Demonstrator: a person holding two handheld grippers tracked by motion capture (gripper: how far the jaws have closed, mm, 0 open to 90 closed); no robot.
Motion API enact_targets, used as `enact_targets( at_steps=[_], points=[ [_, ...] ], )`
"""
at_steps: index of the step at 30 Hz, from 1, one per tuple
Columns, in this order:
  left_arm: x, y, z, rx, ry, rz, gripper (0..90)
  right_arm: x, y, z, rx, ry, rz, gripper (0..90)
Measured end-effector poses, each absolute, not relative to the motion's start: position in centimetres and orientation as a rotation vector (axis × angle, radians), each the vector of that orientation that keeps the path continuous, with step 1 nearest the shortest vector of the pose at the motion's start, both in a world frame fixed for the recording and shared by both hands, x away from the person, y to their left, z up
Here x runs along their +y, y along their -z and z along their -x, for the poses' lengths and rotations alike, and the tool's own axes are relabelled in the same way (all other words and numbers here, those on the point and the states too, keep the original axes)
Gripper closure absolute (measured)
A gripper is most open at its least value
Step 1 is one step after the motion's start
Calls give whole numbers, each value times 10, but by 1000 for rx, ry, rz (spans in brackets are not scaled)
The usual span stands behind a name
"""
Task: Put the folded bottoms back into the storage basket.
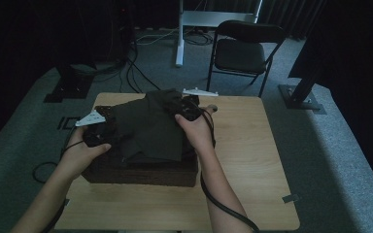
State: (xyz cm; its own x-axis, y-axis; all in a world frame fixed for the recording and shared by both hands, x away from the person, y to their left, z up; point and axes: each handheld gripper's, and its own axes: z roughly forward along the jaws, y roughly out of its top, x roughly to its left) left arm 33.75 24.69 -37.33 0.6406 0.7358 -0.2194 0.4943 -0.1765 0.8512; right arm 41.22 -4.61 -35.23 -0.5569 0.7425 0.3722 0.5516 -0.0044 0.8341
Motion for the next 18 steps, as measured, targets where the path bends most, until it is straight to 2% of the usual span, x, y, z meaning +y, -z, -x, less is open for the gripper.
enact_targets(
  at_steps=[18],
  points=[
    [271, 416, -357, 1082, -263, -1850, 673, -17, 399, -429, 2105, -1586, -1411, 673]
  ],
)
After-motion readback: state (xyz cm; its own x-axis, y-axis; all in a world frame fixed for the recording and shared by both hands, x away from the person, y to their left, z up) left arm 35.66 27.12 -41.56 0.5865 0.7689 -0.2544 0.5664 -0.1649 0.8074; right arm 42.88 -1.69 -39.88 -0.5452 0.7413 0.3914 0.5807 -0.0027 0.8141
